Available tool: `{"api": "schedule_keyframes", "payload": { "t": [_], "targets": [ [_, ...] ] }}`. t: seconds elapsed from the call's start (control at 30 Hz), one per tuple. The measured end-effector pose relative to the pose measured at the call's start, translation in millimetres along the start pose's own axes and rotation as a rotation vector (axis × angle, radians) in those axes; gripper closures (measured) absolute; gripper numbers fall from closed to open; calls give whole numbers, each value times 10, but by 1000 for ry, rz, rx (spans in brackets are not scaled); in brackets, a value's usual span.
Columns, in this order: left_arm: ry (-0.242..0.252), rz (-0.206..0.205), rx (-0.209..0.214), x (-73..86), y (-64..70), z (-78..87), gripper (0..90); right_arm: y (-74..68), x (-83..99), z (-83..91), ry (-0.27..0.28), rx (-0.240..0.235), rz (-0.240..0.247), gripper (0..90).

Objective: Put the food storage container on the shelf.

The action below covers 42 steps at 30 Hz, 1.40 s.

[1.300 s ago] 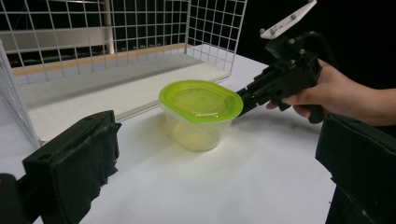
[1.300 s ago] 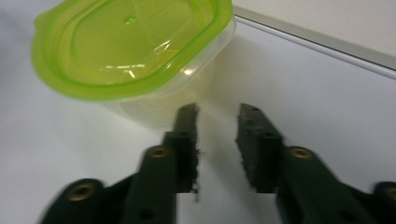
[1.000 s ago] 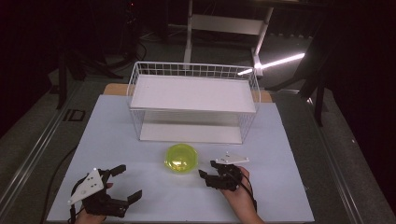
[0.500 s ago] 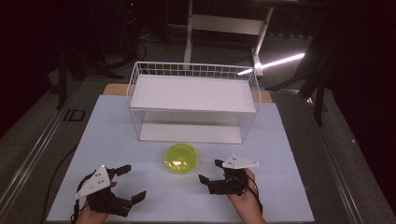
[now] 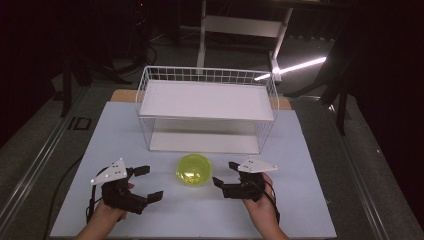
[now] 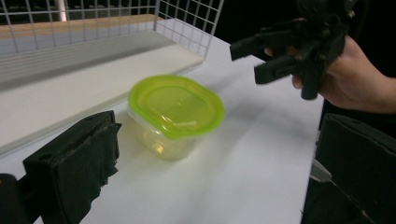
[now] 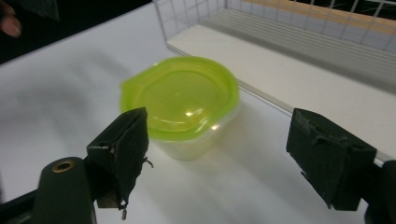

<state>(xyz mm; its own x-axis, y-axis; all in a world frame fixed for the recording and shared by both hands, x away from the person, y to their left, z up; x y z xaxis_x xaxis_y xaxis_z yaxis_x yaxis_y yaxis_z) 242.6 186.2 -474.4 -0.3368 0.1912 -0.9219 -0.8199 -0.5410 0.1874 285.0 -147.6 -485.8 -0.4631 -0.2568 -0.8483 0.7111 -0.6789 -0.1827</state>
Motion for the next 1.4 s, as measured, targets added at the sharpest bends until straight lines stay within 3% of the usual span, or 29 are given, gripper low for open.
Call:
{"api": "schedule_keyframes", "payload": {
  "t": [0.2, 0.3, 0.47, 0.57, 0.63, 0.7, 0.9, 0.93, 1.0, 1.13, 1.4],
  "targets": [
    [-12, 48, 27, -82, -114, -128, 4, 10, -43, -65, -1, 6, -4, 186],
    [-3, 68, 27, -115, -157, -197, 4, 34, -65, -100, 8, -21, -26, 167],
    [-50, 87, 4, -106, -215, -378, 4, 78, -104, -202, -3, -10, -36, 147],
    [-79, 106, -6, -72, -251, -488, 4, 97, -95, -273, -17, -3, -97, 142],
    [-85, 113, -7, -61, -266, -520, 4, 101, -91, -298, -21, -2, -111, 139],
    [-117, 149, -24, -27, -331, -606, 4, 102, -86, -399, -21, 25, -153, 128],
    [-144, 226, -41, 25, -463, -712, 5, 98, -76, -498, -28, 13, -206, 144],
    [-142, 234, -38, 33, -477, -723, 30, 91, -77, -507, -28, 13, -219, 156],
    [-148, 258, -43, 47, -497, -756, 73, 84, -70, -506, -40, 5, -250, 265],
    [-199, 286, -76, 71, -520, -824, 171, 70, -39, -515, -45, 6, -255, 334],
    [-239, 329, -84, 116, -531, -853, 451, 49, -6, -527, -64, -1, -267, 476]
  ]
}}
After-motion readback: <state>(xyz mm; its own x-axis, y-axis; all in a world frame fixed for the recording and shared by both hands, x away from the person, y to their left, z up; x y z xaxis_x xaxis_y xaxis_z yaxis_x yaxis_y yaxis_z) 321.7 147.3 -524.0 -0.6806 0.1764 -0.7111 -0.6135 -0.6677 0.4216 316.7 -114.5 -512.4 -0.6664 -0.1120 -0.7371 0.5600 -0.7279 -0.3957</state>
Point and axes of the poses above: each handheld gripper's, and its own axes: z roughly backward along the jaws, x roughly out of its underside, y roughly to its right, the point moved 2 cm from there along -z, roughly forward along the jaws, and after that the axes turned 5 degrees about -z, right-handed, at the moved point
